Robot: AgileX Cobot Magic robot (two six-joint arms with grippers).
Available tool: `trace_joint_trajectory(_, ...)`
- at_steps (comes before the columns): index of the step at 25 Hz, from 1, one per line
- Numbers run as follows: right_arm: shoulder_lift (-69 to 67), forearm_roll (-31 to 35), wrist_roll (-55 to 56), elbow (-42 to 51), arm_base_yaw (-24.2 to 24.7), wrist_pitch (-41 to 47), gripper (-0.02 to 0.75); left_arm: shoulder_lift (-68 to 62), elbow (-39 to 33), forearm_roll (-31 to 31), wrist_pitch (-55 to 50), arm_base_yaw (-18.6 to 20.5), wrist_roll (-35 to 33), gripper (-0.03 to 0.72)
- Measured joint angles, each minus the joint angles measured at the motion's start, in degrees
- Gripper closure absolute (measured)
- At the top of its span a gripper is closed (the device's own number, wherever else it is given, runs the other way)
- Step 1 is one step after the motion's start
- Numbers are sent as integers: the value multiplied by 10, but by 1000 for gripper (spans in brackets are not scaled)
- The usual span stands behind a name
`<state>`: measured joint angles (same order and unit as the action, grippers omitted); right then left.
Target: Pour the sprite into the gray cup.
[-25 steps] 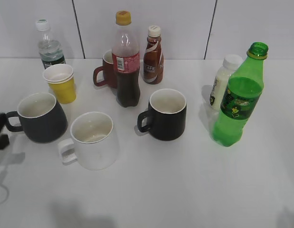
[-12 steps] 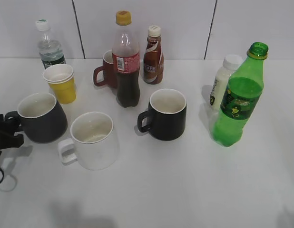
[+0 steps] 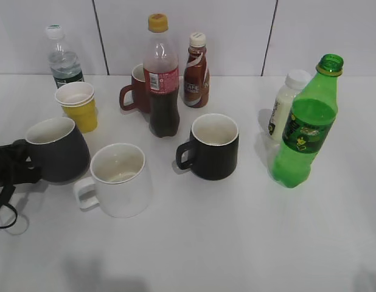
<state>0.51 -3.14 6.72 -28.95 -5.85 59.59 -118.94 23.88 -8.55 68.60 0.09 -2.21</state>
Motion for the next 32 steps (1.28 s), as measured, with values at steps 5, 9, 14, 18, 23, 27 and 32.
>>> trace_joint_trajectory(5,-11,66,-67,-9,0,-51,163,36,-19,-7,-20,0,-4,641)
trace_joint_trajectory(9,-113,114,-86,10,0,-289,164,105,-32,-14,-22,0,-5,643)
trace_joint_trajectory(14,-323,154,-91,78,0,-576,164,189,-35,-25,-21,0,-5,643)
trace_joint_trajectory(18,-483,143,-51,126,-14,-687,164,228,-35,-51,-26,0,-5,643)
trace_joint_trajectory(23,-616,71,-15,169,-103,-794,164,240,-36,-65,-32,0,-5,643)
trace_joint_trajectory(27,-718,37,-15,178,-150,-878,161,241,-36,-68,-35,0,-5,643)
trace_joint_trajectory(32,-831,51,-30,179,-153,-1067,107,242,-36,-70,-36,0,-5,643)
